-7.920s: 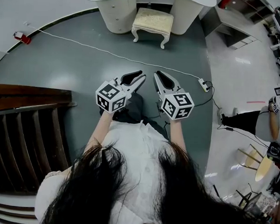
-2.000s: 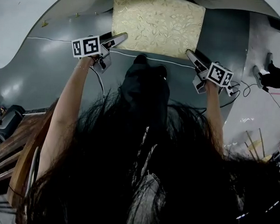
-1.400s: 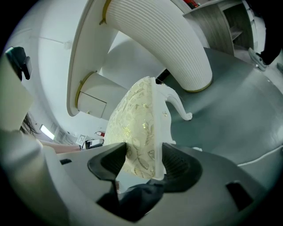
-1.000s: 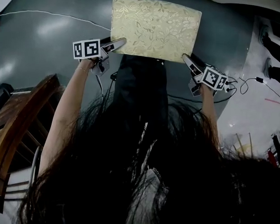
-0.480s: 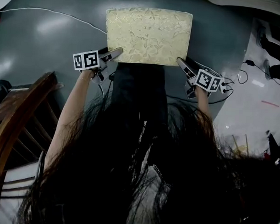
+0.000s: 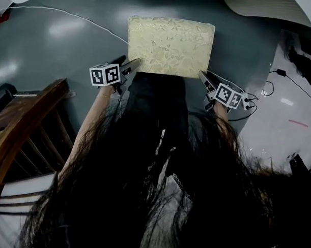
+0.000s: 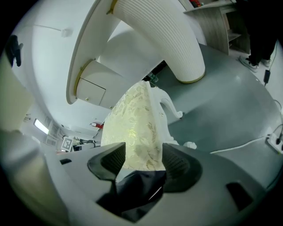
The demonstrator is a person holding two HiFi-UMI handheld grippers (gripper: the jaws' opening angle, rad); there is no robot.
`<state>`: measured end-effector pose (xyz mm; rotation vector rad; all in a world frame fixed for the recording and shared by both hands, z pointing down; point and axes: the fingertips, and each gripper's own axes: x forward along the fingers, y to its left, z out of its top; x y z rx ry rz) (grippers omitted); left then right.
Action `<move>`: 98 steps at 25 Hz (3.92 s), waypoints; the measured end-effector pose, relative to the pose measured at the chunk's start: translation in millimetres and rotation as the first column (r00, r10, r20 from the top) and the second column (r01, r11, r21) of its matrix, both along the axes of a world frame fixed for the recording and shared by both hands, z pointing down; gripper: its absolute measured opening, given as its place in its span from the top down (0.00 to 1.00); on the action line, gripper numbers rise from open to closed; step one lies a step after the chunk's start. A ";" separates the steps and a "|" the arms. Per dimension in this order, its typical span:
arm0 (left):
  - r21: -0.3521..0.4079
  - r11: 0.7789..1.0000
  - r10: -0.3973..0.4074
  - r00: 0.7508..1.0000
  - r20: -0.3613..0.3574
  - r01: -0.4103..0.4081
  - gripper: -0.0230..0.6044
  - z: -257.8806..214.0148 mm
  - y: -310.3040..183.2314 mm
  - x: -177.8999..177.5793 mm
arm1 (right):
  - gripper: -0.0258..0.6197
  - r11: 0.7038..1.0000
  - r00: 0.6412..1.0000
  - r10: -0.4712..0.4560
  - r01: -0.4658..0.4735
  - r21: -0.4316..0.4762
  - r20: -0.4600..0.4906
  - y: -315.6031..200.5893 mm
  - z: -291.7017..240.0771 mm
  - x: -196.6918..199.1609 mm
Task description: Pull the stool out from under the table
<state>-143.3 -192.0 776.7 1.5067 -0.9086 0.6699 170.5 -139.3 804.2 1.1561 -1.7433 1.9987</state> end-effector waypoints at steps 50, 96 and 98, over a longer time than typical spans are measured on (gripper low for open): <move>0.597 0.733 0.455 0.887 -0.076 -0.326 0.67 -430.6 91.4 64.6 | 0.78 0.820 0.994 -0.081 0.110 0.562 -0.076 28.4 -433.5 -150.7; 0.638 0.705 0.473 0.876 -0.095 -0.312 0.81 -460.8 220.6 166.8 | 0.86 0.734 0.978 -0.168 0.209 0.646 -0.126 179.4 -475.9 -83.0; 0.641 0.702 0.471 0.877 -0.091 -0.311 0.81 -462.6 218.2 166.1 | 0.86 0.732 0.978 -0.165 0.208 0.649 -0.128 176.9 -477.5 -81.7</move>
